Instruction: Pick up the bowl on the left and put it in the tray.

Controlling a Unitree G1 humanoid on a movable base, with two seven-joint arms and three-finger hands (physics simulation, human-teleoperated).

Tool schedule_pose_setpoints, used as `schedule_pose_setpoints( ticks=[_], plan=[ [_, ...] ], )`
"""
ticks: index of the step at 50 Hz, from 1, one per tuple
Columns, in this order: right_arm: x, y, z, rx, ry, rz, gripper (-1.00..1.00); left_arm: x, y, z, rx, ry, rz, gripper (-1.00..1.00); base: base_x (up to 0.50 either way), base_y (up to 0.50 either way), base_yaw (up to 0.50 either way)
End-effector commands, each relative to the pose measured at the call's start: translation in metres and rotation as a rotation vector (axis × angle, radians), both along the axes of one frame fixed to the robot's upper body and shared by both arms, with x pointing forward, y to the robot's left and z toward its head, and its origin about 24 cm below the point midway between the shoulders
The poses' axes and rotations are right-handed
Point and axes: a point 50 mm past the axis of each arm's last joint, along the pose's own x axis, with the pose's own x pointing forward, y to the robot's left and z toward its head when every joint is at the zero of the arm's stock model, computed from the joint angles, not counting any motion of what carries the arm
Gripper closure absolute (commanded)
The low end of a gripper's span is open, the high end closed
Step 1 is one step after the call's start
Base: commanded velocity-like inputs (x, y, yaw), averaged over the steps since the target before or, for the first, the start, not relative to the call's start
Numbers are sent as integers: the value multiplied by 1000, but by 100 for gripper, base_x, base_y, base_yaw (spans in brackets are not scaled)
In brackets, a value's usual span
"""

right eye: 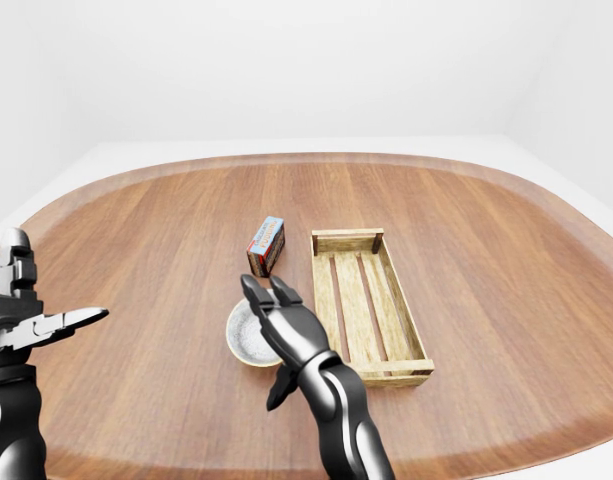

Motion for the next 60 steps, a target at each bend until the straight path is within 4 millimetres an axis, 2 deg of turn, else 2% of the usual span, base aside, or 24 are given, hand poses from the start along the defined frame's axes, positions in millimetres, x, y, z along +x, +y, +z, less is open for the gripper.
schedule_pose_setpoints(
  ticks=[1,17,37,60],
  plan=[
    [7,-3,-12,39,44,-31,-100,1,0,0,0,-1,0,-100,0,0,0],
    [7,-3,-34,63,115,-59,-100,0,0,-1,2,4,1,-100,0,0,0],
    [7,-7,-44,72,153,-82,-100,0,-1,0,2,0,-2,-100,0,0,0],
    [13,-10,-71,76,241,-135,-100,1,0,1,1,-6,0,-100,0,0,0]
  ],
)
